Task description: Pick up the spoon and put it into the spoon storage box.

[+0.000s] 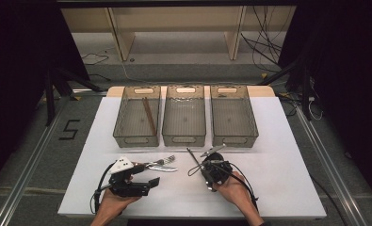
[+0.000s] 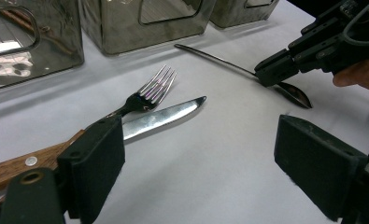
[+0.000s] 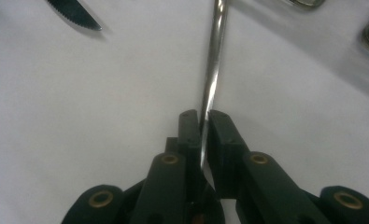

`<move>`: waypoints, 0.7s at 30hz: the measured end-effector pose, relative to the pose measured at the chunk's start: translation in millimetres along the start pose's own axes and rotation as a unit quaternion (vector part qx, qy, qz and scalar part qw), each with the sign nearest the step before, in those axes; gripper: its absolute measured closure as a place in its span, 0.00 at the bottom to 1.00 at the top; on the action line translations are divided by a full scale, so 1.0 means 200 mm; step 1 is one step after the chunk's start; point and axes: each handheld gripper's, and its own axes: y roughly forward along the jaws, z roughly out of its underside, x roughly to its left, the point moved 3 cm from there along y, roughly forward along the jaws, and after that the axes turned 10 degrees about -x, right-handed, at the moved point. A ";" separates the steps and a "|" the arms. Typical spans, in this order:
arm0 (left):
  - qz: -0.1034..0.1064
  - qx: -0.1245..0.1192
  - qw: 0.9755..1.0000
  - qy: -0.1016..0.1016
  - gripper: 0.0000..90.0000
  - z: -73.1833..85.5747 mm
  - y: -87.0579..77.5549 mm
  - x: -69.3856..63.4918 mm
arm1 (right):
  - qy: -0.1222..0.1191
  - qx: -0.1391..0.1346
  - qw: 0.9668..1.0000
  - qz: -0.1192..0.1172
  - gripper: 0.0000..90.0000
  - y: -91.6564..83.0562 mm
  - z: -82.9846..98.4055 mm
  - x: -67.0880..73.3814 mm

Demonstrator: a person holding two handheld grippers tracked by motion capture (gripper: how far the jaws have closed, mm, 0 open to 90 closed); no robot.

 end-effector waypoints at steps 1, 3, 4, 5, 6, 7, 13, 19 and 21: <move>0.000 0.000 1.000 0.000 0.18 0.00 0.00 0.00 | 0.000 -0.001 1.000 -0.001 0.94 0.00 0.00 0.00; 0.001 0.001 1.000 0.000 0.18 0.00 0.00 0.00 | 0.005 -0.002 1.000 -0.001 0.94 0.00 0.00 -0.01; 0.001 0.000 1.000 -0.002 0.18 0.00 0.00 0.00 | 0.006 -0.001 1.000 -0.003 0.94 0.00 0.00 -0.01; 0.003 0.001 1.000 -0.002 0.18 0.00 0.00 0.00 | 0.008 0.000 1.000 -0.003 0.94 0.00 0.00 -0.01; 0.003 0.002 1.000 -0.002 0.18 0.00 0.00 0.00 | 0.010 -0.001 1.000 -0.004 0.94 0.00 0.00 -0.01; 0.003 0.002 1.000 -0.002 0.18 0.00 0.00 -0.01 | 0.009 -0.001 1.000 -0.005 0.94 0.00 0.00 -0.01; 0.005 0.003 1.000 -0.002 0.18 0.00 0.00 -0.01 | 0.016 0.002 1.000 -0.012 0.94 0.00 -0.01 -0.03; 0.008 0.005 1.000 0.001 0.18 0.00 0.00 -0.01 | 0.019 0.002 1.000 -0.011 0.95 -0.01 -0.01 -0.03; 0.008 0.005 1.000 0.000 0.18 0.00 0.00 -0.01 | 0.018 0.002 1.000 -0.011 0.95 -0.01 -0.01 -0.04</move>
